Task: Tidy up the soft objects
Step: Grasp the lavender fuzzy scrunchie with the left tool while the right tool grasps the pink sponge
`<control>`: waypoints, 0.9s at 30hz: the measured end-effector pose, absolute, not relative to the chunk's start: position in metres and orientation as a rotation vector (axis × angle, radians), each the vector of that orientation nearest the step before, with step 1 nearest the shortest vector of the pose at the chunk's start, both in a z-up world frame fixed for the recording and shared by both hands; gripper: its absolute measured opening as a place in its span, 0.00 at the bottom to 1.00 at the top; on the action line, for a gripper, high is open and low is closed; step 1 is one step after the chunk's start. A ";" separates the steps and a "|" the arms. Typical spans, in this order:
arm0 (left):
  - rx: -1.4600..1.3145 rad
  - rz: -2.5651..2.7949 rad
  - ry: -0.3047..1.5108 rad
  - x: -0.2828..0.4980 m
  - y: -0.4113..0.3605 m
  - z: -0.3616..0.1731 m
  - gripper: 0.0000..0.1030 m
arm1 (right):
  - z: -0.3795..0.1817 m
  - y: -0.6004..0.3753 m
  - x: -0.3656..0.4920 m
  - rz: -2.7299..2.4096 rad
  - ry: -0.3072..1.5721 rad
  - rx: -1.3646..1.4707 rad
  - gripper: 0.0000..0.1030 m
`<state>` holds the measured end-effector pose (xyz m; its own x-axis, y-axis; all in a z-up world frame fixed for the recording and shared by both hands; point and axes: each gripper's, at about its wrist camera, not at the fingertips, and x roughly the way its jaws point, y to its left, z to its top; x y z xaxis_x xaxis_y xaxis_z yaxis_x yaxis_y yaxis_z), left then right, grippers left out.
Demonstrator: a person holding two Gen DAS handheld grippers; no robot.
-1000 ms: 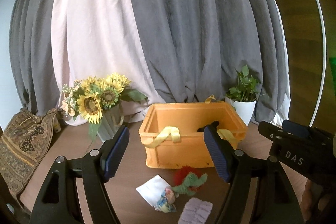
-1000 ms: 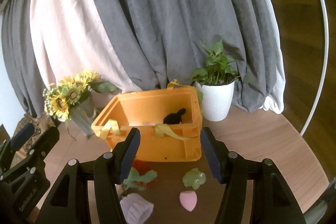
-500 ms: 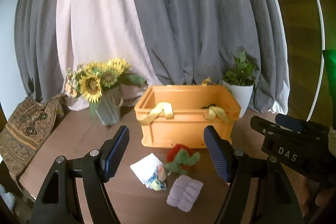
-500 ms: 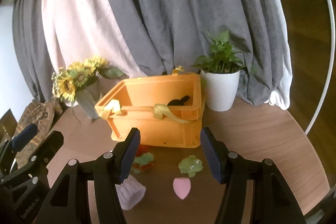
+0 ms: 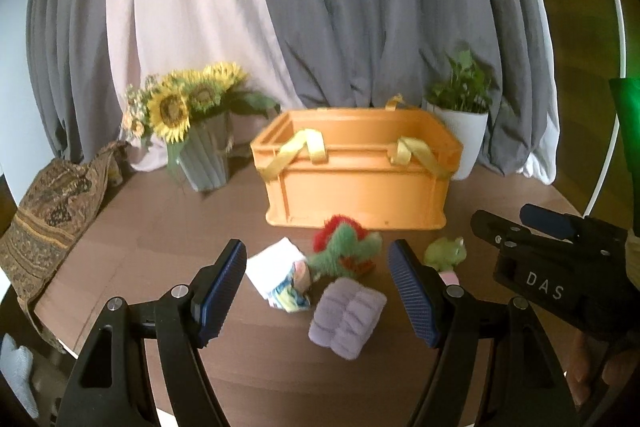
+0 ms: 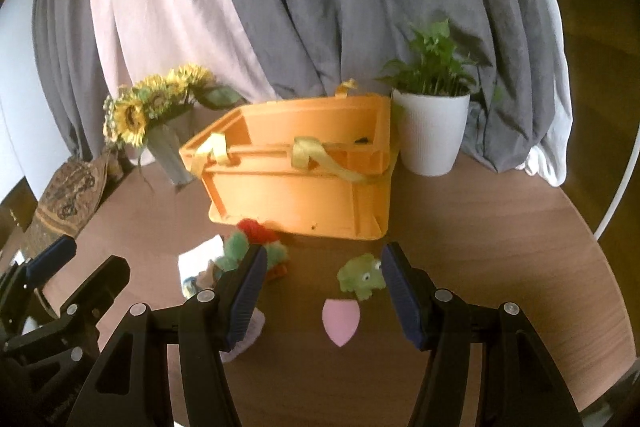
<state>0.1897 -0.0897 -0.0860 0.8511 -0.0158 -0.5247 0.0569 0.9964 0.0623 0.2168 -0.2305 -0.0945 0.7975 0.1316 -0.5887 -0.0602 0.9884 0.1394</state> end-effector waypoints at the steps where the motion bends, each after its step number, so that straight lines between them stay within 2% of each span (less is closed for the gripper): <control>1: 0.077 -0.038 0.561 0.190 -0.090 -0.090 0.71 | -0.097 -0.231 0.217 0.105 0.647 0.116 0.59; 27: 0.126 -0.113 0.699 0.216 -0.100 -0.164 0.71 | -0.177 -0.233 0.240 0.084 0.818 0.111 0.59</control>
<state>0.2160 -0.1005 -0.1642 0.7597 -0.0610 -0.6474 0.1452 0.9864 0.0774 0.2403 -0.2332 -0.1770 0.6812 0.1178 -0.7226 -0.0323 0.9908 0.1312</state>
